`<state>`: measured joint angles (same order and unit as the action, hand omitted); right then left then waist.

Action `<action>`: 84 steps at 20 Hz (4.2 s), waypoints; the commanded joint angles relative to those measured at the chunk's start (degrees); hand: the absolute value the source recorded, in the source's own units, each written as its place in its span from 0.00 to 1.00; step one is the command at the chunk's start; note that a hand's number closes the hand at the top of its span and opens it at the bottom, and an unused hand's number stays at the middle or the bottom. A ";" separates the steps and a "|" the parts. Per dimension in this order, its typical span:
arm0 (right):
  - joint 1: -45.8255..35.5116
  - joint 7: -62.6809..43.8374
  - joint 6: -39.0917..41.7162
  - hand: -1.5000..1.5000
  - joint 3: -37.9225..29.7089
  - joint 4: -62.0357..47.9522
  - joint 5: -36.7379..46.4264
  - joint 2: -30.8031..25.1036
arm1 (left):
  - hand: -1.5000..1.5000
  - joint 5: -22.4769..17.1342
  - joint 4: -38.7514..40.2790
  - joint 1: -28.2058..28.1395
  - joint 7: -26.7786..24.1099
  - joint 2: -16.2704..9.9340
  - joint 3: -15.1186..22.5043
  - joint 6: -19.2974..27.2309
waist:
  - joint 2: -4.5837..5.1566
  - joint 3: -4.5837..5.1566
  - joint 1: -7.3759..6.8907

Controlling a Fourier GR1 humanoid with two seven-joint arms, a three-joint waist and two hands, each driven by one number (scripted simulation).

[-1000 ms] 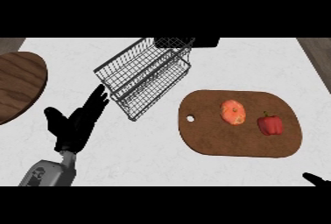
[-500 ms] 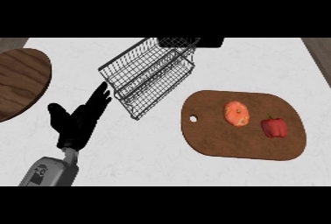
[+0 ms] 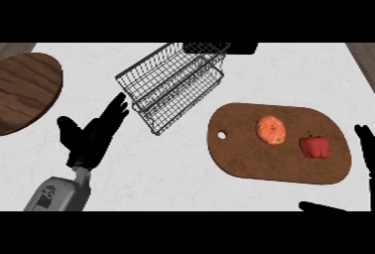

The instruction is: Pick the bell pepper from the cutting board and place it in the tiered basket

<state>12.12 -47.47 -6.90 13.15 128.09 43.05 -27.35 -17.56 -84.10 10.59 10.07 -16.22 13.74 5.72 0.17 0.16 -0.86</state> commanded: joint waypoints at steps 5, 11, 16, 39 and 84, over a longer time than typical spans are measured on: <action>-5.70 -7.61 5.05 0.00 7.88 -5.71 9.56 8.90 | 0.50 0.68 0.03 0.72 1.55 0.76 -3.85 -2.31 | -0.18 -0.15 0.89; -3.04 -3.74 6.18 0.00 4.28 -8.61 8.86 8.79 | 0.50 4.23 8.03 4.01 -2.39 5.23 -4.54 -2.49 | -0.14 -0.15 1.33; -3.21 -0.17 1.12 0.00 2.71 -15.02 12.74 12.00 | 0.50 5.76 0.50 1.84 3.49 5.48 -4.26 -1.76 | -0.18 -0.17 1.07; -11.37 14.57 -3.97 0.00 -9.91 -33.66 10.18 17.82 | 0.50 10.58 -1.90 -2.03 3.64 10.25 -8.01 -6.02 | -0.15 -0.17 0.77; -30.68 54.71 30.33 1.00 -13.72 -44.97 -8.88 3.24 | 0.50 11.64 -1.48 -2.51 3.62 10.31 -12.98 -10.25 | -0.46 -0.12 1.75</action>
<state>-20.18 7.41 19.39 3.53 76.90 40.86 -24.53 -5.88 -86.55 8.15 14.23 -5.83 1.64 -4.82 -0.19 0.15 0.01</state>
